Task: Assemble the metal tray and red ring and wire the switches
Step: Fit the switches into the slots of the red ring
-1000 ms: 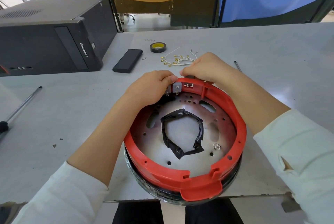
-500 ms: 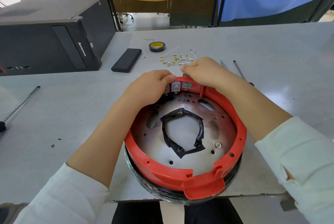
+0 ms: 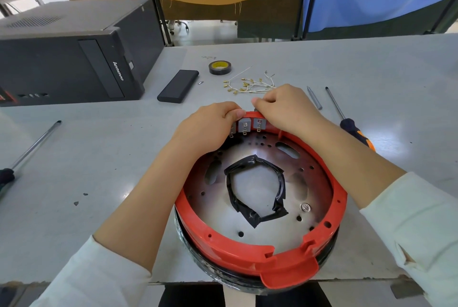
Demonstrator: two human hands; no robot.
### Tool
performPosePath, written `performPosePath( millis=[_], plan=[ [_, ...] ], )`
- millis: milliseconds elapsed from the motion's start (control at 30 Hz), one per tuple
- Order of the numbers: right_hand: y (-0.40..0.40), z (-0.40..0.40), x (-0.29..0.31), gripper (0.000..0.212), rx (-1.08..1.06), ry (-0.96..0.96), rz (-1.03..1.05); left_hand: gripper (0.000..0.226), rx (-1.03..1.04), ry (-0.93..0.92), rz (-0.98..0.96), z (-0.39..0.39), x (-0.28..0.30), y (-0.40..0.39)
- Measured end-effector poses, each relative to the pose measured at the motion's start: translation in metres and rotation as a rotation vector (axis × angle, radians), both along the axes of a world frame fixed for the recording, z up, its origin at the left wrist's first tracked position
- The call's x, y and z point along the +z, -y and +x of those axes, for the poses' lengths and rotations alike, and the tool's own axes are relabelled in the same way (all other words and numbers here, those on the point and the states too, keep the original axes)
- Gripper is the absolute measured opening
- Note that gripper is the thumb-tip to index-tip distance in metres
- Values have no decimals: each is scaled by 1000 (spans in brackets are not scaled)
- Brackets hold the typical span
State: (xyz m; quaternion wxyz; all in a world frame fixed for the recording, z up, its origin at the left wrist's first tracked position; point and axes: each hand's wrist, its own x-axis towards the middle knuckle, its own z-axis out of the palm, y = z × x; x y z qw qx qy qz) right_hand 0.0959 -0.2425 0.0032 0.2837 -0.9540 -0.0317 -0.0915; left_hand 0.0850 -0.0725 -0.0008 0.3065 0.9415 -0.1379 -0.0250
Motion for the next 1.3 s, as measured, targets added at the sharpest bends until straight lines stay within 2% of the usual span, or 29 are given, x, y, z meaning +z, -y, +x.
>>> performPosePath(
  millis=[600,833,1000,1167,1300],
  plan=[
    [-2,-1,-1,52,-25,10,-74,20,-3,6,-15,4,-1,2],
    [-3,-4,3,45,-6,-39,9,26,15,7,-24,-5,5,3],
    [10,-10,25,20,137,-206,-16,29,58,-14,3,-13,6,1],
    [31,-28,46,38,179,-540,-188,27,216,0,90,-15,7,-22],
    [30,-32,45,29,190,-641,-245,27,306,-45,264,-19,14,-42]
  ],
)
